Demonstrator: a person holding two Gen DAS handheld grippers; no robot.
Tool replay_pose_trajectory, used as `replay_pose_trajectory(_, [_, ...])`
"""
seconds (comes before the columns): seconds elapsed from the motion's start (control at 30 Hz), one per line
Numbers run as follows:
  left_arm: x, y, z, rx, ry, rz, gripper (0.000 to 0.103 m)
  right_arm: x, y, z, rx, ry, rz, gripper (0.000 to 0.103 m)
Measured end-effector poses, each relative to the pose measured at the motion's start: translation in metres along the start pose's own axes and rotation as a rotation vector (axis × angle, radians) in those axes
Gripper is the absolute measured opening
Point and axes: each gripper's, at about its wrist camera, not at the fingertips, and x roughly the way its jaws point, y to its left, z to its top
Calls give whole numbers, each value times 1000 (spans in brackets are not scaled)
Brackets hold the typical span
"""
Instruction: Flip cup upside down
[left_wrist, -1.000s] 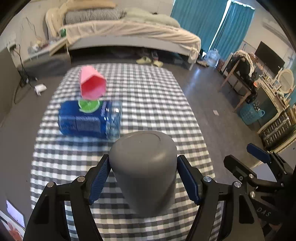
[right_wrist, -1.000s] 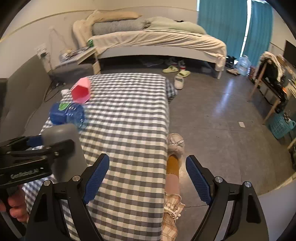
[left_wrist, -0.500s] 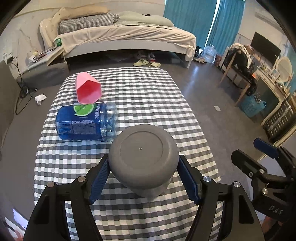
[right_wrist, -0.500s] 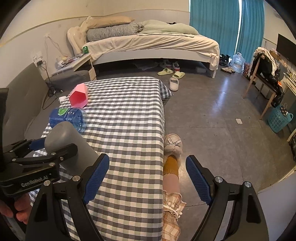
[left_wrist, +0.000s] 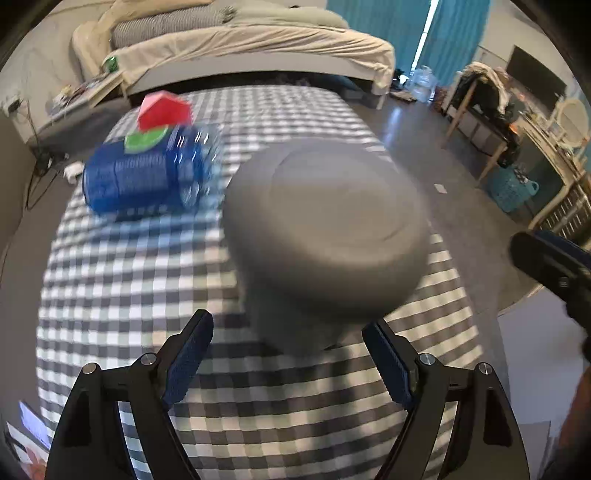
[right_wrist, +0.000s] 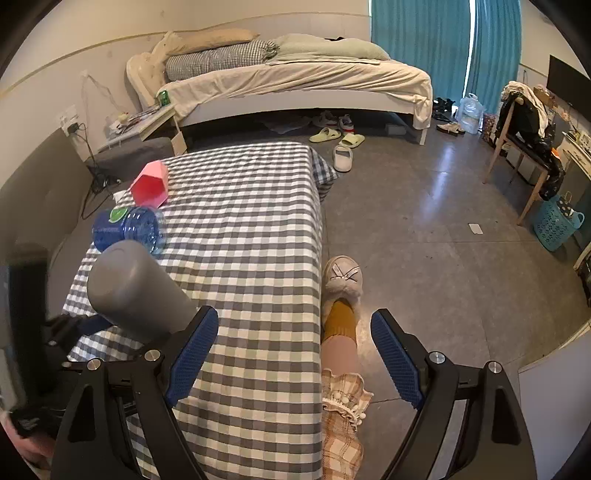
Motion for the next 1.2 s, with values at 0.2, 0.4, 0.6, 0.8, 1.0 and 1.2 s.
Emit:
replay_pose_trajectory(0.2, [13,-3,0,38,-6,11,86,5,3,-2,-10,25,-7,85])
replay_pose_trajectory(0.4, [10,-5,-2,67,-26,8,86,3,5,-4,-18,28,-4,85])
replay_pose_trajectory(0.6, [-20,0,-4,125,-103,19,86,-9,6,-19,-25,24,12,85])
replay_pose_trajectory(0.8, [-57,15,-9,100,-181,-6,86,-27,12,-28,-18,1,15,85])
replay_pose_trajectory(1.0, [-97,23,-14,78,-271,-8,86,-51,18,-30,-19,-58,6,85])
replay_pose_trajectory(1.2, [-140,33,-25,44,-387,25,86,-79,38,-31,-52,-160,21,85])
